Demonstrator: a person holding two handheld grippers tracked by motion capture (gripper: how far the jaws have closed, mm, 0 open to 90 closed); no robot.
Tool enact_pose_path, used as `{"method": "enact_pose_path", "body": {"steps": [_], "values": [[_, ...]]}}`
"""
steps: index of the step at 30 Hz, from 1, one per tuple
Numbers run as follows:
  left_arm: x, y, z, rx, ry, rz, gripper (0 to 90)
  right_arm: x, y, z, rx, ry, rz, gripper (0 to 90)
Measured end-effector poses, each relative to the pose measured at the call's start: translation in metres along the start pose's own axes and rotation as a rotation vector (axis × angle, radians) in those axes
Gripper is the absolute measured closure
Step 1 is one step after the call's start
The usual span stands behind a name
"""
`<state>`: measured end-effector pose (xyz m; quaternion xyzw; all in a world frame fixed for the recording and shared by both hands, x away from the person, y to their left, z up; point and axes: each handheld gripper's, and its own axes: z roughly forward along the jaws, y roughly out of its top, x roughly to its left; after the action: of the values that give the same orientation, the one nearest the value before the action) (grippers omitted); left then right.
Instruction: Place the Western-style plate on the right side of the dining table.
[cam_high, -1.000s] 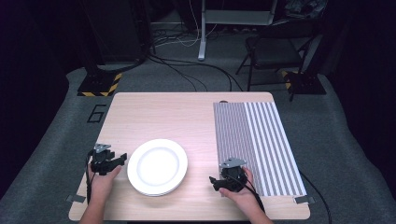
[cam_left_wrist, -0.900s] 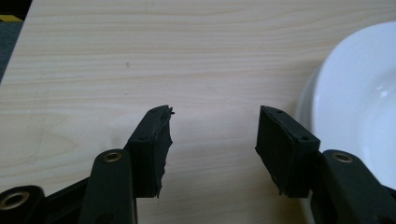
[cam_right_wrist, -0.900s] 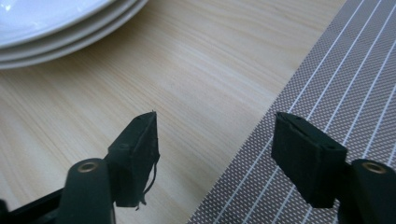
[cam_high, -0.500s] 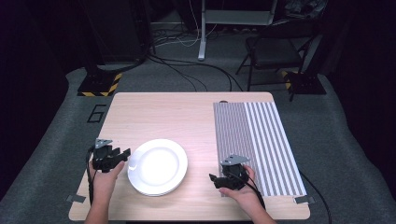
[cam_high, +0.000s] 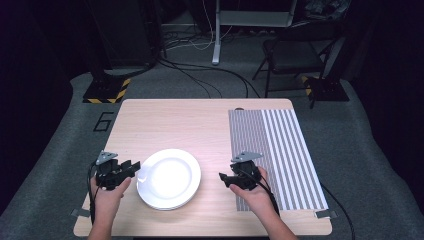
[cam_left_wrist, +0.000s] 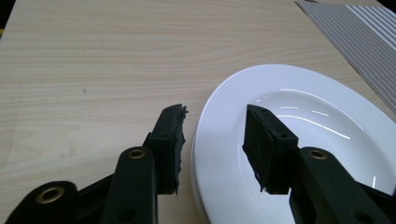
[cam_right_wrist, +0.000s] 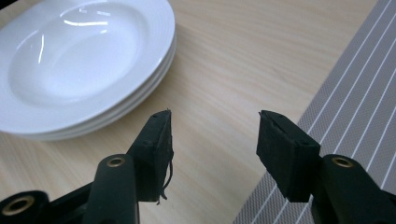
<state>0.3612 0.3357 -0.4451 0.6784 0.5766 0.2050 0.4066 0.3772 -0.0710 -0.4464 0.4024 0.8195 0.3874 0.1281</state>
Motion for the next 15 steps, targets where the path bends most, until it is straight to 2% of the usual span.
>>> {"method": "enact_pose_path", "body": {"steps": [3, 6, 8, 9, 11, 15], "values": [[-0.003, -0.003, 0.003, 0.007, 0.015, 0.024, 57.4, 0.004, 0.018, 0.001, -0.045, -0.004, -0.018, 45.0], [-0.001, -0.005, 0.004, 0.015, 0.021, 0.029, 57.3, 0.005, 0.028, 0.001, -0.057, -0.005, -0.019, 45.1], [0.002, -0.007, 0.003, 0.018, 0.023, 0.021, 57.2, 0.006, 0.039, 0.003, -0.052, 0.001, 0.018, 43.9], [0.003, -0.008, 0.001, 0.018, 0.014, 0.005, 57.4, 0.006, 0.043, 0.005, -0.061, 0.008, 0.033, 44.7], [0.007, -0.01, -0.002, 0.006, -0.003, -0.023, 57.5, 0.007, 0.048, 0.008, -0.079, 0.014, 0.037, 45.0], [0.01, -0.015, -0.006, 0.007, 0.006, -0.041, 58.4, 0.011, 0.053, 0.014, -0.101, 0.022, 0.033, 46.6]]}}
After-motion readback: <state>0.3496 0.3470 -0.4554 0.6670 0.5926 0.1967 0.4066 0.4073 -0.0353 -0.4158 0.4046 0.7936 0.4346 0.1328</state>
